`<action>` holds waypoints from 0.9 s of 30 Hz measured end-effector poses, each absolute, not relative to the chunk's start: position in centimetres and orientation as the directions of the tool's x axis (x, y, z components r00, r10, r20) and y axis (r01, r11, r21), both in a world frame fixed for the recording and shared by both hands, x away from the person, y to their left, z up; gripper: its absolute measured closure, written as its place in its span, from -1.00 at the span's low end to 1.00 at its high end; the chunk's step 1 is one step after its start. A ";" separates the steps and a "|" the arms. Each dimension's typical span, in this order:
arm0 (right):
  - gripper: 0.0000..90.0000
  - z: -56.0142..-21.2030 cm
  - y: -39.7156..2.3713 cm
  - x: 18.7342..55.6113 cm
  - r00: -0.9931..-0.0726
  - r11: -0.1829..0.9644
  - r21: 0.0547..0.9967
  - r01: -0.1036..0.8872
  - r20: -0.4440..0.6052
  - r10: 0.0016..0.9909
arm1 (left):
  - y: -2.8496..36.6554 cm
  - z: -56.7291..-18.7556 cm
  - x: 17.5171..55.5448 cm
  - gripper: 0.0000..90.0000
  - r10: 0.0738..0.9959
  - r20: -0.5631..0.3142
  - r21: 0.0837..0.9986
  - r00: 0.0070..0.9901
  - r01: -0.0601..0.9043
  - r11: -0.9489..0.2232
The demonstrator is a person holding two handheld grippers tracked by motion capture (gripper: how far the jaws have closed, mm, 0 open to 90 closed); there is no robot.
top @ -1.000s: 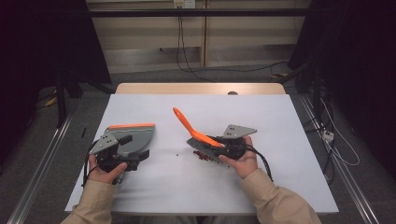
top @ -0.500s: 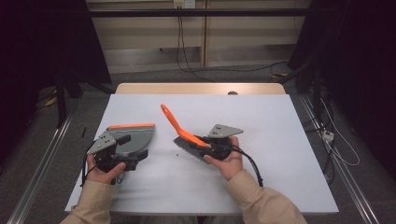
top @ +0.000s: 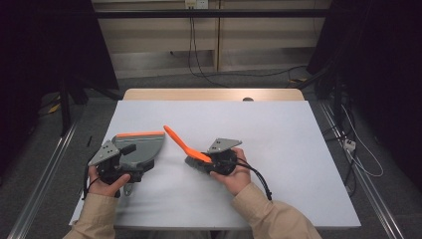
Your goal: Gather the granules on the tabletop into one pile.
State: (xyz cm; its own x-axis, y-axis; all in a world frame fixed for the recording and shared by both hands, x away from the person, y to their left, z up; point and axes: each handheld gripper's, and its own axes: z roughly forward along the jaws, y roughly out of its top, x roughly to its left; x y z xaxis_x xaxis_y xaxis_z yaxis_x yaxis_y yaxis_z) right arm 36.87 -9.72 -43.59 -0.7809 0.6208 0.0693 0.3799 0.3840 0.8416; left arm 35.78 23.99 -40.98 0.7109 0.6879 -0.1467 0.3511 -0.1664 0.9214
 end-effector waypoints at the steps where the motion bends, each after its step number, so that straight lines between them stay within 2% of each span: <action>1: 0.58 -43.5 -10.1 36.7 -0.775 0.386 0.837 0.387 0.069 0.629 | 23.9 -41.0 35.8 -0.89 0.687 -0.145 0.921 0.712 0.351 -0.170; 14: 0.58 -41.8 -14.8 36.2 -0.722 0.338 0.854 0.396 0.062 0.689 | 23.6 -41.0 36.0 -0.89 0.685 -0.140 0.921 0.715 0.348 -0.175; 22: 0.58 -41.2 -15.8 37.7 -0.703 0.262 0.886 0.382 0.094 0.705 | 24.1 -40.9 35.9 -0.89 0.692 -0.150 0.920 0.706 0.356 -0.163; 27: 0.58 -41.8 -17.8 38.8 -0.679 0.267 0.885 0.382 0.073 0.730 | 24.6 -40.9 35.9 -0.89 0.703 -0.143 0.913 0.697 0.367 -0.178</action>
State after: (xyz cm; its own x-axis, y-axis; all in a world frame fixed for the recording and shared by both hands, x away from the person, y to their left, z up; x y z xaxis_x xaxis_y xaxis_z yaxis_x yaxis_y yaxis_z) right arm 38.80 -17.79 -41.82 -0.6793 0.7302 0.0730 0.3818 0.2668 0.8849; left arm 35.89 24.58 -40.86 0.6971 0.7025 -0.1434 0.3669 -0.1777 0.9131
